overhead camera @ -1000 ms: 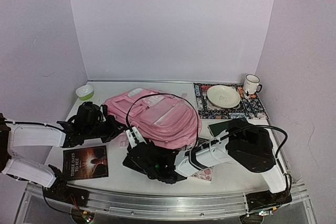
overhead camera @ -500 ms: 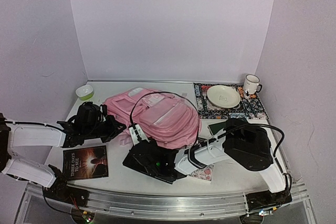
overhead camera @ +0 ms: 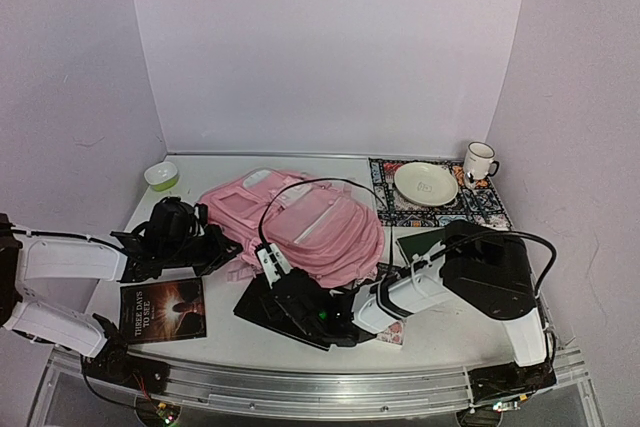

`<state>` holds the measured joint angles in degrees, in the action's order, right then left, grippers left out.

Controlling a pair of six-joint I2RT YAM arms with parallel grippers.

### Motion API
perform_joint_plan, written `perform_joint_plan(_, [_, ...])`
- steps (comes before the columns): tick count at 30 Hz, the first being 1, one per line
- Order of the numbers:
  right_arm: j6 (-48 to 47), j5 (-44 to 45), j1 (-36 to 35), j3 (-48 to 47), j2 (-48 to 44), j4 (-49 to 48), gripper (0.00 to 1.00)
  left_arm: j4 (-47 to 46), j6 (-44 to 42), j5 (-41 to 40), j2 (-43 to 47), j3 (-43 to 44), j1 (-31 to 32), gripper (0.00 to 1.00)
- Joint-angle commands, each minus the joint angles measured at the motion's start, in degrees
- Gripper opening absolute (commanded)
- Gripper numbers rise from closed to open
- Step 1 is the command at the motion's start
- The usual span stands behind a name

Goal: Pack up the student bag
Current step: Unzip the largest pocket of the student bag.

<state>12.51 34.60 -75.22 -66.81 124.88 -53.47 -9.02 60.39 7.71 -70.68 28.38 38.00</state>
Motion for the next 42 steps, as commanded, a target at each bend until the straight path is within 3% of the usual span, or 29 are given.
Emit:
perform_joint_plan(1, [-0.1,-0.3,0.2,2.4,-2.7,1.6,0.00,-5.9,-2.5,0.9,2.1,3.0,0.5,0.00])
perform_joint_plan(7, [-1.1,1.0,0.3,10.2,-9.6,3.2,0.00,-2.6,-5.7,-4.6,2.7,3.7,-0.2,0.00])
perform_joint_plan(13, [-5.0,2.0,0.3,15.2,-18.2,12.4,0.00,5.4,-11.7,-11.0,3.0,8.1,-4.2,0.00])
perform_joint_plan(23, [-8.5,0.1,6.3,19.3,-29.0,20.3,0.00,8.2,-21.3,-5.1,-3.3,14.3,-20.2,0.00])
perform_joint_plan(30, [-8.6,-14.3,7.3,10.9,-29.1,25.8,0.00,8.7,-25.5,-1.1,-13.2,20.0,-25.6,0.00])
perform_joint_plan(31, [-8.6,-16.4,7.3,8.8,-28.4,26.8,0.00,8.7,-25.7,0.7,-14.0,20.7,-25.5,0.03])
perform_joint_plan(37, [-9.1,-23.5,7.3,-3.2,-22.3,30.6,0.00,9.5,-23.9,6.8,-11.1,19.3,-23.6,0.44])
perform_joint_plan(42, [-9.3,-27.3,7.3,-10.7,-17.1,32.5,0.00,13.1,-21.4,5.0,-4.2,16.2,-17.7,0.61])
